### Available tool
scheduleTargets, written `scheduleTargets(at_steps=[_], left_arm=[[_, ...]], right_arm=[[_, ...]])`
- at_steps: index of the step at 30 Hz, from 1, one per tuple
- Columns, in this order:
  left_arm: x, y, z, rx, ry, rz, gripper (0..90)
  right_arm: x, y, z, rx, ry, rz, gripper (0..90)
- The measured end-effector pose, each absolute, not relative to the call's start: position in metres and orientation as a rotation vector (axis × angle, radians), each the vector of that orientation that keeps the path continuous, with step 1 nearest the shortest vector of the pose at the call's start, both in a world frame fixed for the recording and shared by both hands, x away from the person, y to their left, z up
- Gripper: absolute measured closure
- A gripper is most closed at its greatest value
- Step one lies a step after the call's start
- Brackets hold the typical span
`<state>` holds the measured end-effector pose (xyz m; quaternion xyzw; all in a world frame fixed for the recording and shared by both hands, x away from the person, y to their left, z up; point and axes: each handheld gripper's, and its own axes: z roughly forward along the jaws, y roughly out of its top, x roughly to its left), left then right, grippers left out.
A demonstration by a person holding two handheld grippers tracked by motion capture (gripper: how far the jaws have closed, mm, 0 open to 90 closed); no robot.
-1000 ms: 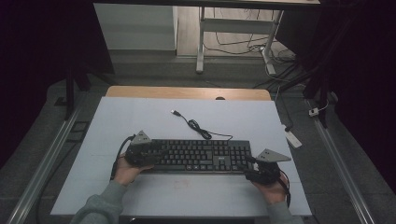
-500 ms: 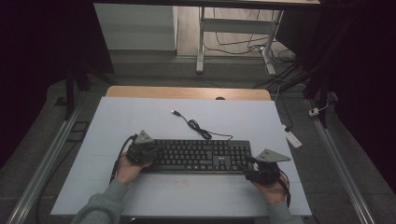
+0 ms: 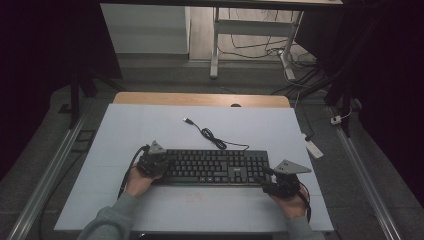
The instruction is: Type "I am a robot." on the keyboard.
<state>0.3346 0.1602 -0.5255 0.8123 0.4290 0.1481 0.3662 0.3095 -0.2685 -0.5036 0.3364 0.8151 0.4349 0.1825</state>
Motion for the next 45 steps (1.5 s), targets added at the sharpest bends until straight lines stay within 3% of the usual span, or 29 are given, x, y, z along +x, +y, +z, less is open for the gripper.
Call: scheduleTargets(at_steps=[10,16,30,45], left_arm=[[0.335,0.160,-0.528,2.087,1.105,0.381,89.0],[0.328,0.165,-0.515,1.984,1.068,0.414,88.5],[0.319,0.176,-0.503,1.944,1.008,0.242,47.9],[0.315,0.177,-0.500,1.966,0.997,0.233,38.9]], right_arm=[[0.309,-0.268,-0.504,0.946,2.303,1.234,49.3],[0.309,-0.269,-0.503,0.952,2.293,1.245,49.3],[0.309,-0.270,-0.502,0.952,2.292,1.242,49.3],[0.309,-0.269,-0.503,0.947,2.297,1.239,49.3]])
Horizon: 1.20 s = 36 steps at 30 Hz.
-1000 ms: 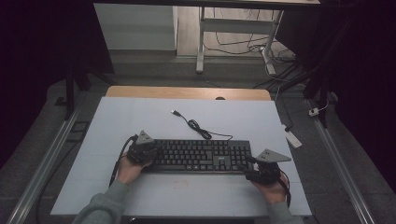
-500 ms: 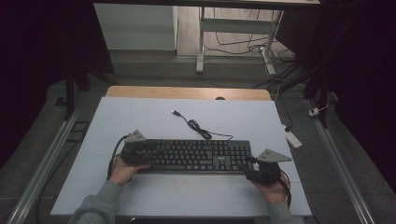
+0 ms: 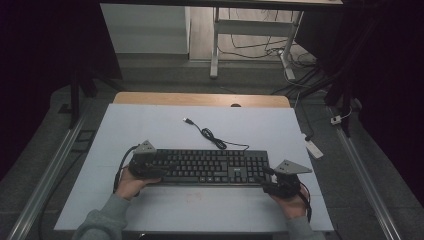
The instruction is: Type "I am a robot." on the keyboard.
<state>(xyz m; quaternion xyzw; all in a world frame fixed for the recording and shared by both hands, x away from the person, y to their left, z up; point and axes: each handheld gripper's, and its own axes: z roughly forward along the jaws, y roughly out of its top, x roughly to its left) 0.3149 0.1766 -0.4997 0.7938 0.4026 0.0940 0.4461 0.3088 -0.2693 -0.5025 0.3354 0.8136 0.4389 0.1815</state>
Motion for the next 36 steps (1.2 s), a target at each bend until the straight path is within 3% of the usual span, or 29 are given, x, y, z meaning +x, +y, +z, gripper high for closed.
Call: scheduleTargets(at_steps=[26,36], left_arm=[[0.314,0.175,-0.499,1.978,0.990,0.230,38.3],[0.314,0.174,-0.499,1.985,0.992,0.230,38.1]], right_arm=[[0.306,-0.243,-0.496,0.875,2.319,1.325,51.1],[0.310,-0.220,-0.495,0.819,2.391,1.329,71.2]])
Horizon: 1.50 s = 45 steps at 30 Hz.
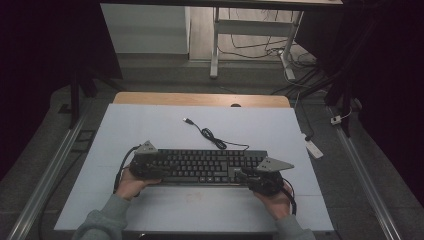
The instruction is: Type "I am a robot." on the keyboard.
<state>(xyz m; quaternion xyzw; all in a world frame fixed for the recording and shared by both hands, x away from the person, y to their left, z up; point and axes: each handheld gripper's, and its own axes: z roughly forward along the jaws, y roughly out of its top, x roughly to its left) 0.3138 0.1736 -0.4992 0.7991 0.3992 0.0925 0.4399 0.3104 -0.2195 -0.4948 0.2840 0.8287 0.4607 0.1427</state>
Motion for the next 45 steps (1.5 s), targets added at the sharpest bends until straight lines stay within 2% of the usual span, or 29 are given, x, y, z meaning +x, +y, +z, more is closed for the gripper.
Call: scheduleTargets(at_steps=[6,45], left_arm=[[0.314,0.173,-0.500,1.990,0.994,0.229,38.1],[0.313,0.173,-0.501,1.998,1.004,0.228,37.7]], right_arm=[[0.315,-0.204,-0.492,0.789,2.442,1.325,89.1],[0.369,-0.086,-0.514,0.745,2.545,1.178,89.5]])
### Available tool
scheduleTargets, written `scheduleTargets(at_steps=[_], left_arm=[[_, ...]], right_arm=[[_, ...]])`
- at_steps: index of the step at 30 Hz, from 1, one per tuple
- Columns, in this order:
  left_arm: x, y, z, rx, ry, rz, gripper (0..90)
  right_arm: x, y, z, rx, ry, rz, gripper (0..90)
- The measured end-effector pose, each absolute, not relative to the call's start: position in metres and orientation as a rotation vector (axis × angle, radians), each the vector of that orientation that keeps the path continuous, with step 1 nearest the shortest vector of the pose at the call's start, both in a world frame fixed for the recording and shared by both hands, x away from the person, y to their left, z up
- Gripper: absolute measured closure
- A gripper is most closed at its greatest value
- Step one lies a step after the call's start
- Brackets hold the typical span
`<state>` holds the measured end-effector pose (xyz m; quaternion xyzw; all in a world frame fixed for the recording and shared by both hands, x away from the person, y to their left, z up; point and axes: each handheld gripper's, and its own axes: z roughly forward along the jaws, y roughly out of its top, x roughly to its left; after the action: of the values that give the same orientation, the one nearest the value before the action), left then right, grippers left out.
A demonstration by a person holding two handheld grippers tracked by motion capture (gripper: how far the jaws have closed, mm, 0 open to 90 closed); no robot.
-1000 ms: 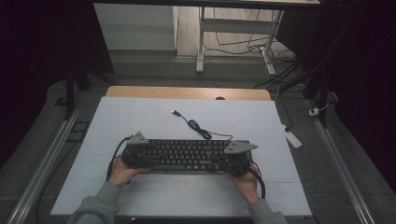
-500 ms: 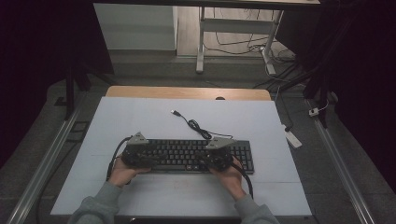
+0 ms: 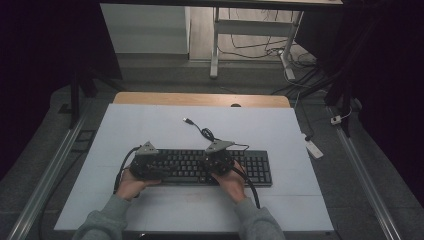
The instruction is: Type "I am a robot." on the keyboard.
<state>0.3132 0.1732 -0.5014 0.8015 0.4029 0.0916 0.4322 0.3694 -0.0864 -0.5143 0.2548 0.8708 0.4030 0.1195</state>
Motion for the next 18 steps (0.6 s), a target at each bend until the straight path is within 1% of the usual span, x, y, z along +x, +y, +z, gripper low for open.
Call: scheduleTargets(at_steps=[15,18], left_arm=[[0.3133,0.1744,-0.5013,1.993,1.023,0.247,37.6],[0.3130,0.1747,-0.5012,1.992,1.022,0.247,37.6]], right_arm=[[0.3744,-0.0786,-0.5197,0.759,2.553,1.146,89.7],[0.3736,-0.0796,-0.5165,0.743,2.539,1.162,89.7]])
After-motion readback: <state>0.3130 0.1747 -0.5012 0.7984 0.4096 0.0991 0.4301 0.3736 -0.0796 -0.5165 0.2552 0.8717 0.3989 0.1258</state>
